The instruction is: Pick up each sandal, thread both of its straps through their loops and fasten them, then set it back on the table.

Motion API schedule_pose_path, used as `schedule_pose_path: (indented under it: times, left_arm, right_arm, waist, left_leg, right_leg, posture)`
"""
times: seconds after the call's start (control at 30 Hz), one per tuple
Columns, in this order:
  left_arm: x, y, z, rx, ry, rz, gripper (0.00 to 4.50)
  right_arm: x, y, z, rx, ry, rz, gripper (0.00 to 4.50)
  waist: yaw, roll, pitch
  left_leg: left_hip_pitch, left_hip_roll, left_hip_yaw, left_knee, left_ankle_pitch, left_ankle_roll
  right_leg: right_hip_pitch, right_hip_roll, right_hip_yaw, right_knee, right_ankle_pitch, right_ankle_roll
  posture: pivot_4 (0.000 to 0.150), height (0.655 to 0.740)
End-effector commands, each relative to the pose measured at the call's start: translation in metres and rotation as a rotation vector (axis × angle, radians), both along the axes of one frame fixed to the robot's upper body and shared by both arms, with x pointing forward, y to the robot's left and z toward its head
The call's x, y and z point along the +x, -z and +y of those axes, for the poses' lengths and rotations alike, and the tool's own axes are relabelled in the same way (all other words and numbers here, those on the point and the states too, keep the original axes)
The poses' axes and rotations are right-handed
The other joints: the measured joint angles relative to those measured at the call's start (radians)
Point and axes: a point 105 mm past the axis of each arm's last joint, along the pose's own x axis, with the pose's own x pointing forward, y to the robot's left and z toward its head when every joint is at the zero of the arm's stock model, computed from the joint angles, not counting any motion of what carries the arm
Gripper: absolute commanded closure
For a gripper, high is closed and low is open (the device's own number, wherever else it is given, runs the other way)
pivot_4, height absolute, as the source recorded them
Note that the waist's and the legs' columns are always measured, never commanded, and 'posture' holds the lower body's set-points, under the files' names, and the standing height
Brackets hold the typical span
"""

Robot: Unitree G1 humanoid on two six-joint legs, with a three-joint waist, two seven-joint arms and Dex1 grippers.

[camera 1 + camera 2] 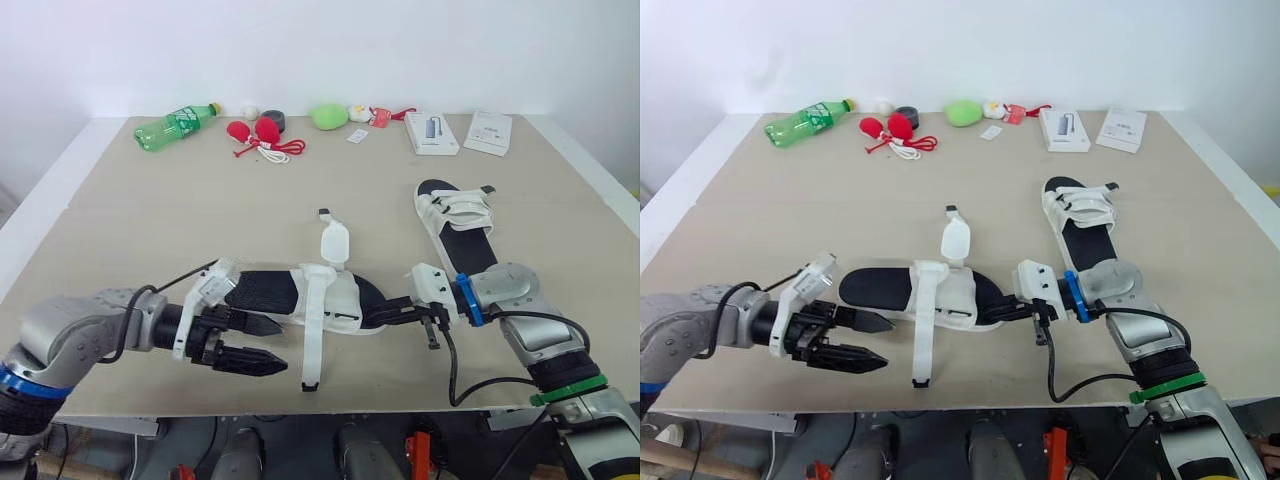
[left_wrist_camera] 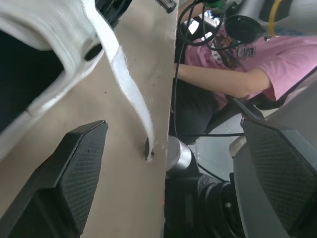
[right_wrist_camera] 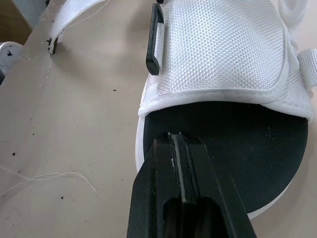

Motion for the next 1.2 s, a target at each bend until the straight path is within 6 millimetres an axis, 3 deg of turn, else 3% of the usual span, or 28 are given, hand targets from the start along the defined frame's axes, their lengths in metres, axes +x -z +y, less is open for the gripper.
schedule_pose_path:
  times: [0.03, 0.3, 0.5, 0.6, 0.73, 0.83, 0.87, 1.03, 1.2]
  left_arm:
    - [0.008, 0.013, -0.009, 0.033, -0.038, -0.028, 0.07]
    - [0.004, 0.032, -0.035, 0.027, -0.011, -0.005, 0.07]
    - [0.001, 0.033, -0.043, 0.001, 0.006, -0.014, 0.07]
    - [0.0, 0.036, -0.045, 0.006, 0.007, -0.041, 0.82]
    - [-0.006, 0.031, -0.046, -0.021, 0.031, -0.003, 2.68]
    - [-0.016, 0.024, -0.036, -0.007, 0.084, 0.03, 4.15]
    - [-0.017, 0.022, -0.033, -0.005, 0.09, 0.037, 4.35]
    - [-0.015, -0.008, -0.018, -0.033, 0.152, 0.123, 4.35]
    - [0.013, -0.045, -0.015, -0.107, 0.134, 0.135, 4.35]
  right_arm:
    - [-0.005, 0.005, 0.0, -0.024, -0.002, 0.014, 4.5]
    - [-0.01, 0.006, -0.002, -0.029, 0.01, 0.024, 4.5]
    - [-0.012, 0.006, -0.003, -0.032, 0.017, 0.026, 4.5]
    - [-0.013, 0.007, -0.004, -0.033, 0.019, 0.026, 4.5]
    - [-0.013, 0.007, -0.004, -0.036, 0.018, 0.026, 4.5]
    - [-0.013, 0.006, -0.004, -0.038, 0.015, 0.026, 4.5]
    - [-0.013, 0.006, -0.005, -0.039, 0.015, 0.026, 4.5]
    - [-0.012, 0.006, -0.005, -0.045, 0.011, 0.021, 4.5]
    - [-0.01, 0.005, -0.003, -0.044, 0.007, 0.012, 4.5]
  waist:
    - [0.0, 0.0, 0.0]
    - [0.001, 0.0, 0.0]
    - [0.001, -0.001, -0.001]
    - [0.001, -0.001, -0.001]
    - [0.001, -0.001, -0.001]
    - [0.001, -0.001, -0.001]
    - [0.001, -0.001, -0.001]
    - [0.003, -0.002, 0.0]
    - [0.002, -0.003, 0.0]
  left_leg:
    - [0.0, 0.0, 0.0, 0.0, 0.0, 0.0]
    - [-0.001, 0.0, 0.0, -0.001, 0.0, 0.0]
    - [-0.001, -0.001, 0.0, -0.001, 0.0, 0.0]
    - [-0.001, -0.001, 0.0, -0.001, 0.0, 0.0]
    - [-0.001, -0.001, 0.0, -0.001, 0.0, 0.0]
    - [-0.001, -0.001, 0.0, -0.001, 0.0, 0.0]
    - [-0.001, -0.001, 0.0, -0.001, 0.0, 0.0]
    - [-0.001, -0.001, 0.0, -0.001, 0.0, 0.0]
    - [-0.001, -0.002, 0.0, 0.0, 0.0, 0.0]
  right_leg:
    - [0.0, 0.0, 0.0, 0.0, 0.0, 0.0]
    - [0.0, 0.0, 0.0, 0.0, 0.001, 0.003]
    - [0.0, 0.0, 0.0, -0.001, 0.001, 0.004]
    - [0.0, -0.001, 0.0, -0.001, 0.001, 0.004]
    - [0.0, -0.001, 0.0, -0.001, 0.001, 0.004]
    - [0.0, -0.001, 0.0, -0.001, 0.001, 0.004]
    - [-0.001, -0.001, 0.0, -0.001, 0.001, 0.003]
    - [0.0, -0.001, 0.0, -0.001, -0.001, 0.0]
    - [0.0, -0.001, 0.0, -0.001, -0.001, 0.0]
  posture:
    - [0.15, 0.74]
    - [0.15, 0.74]
    - [0.15, 0.74]
    - [0.15, 0.74]
    - [0.15, 0.74]
    - [0.15, 0.74]
    - [0.15, 0.74]
    - [0.15, 0.74]
    - [0.15, 0.74]
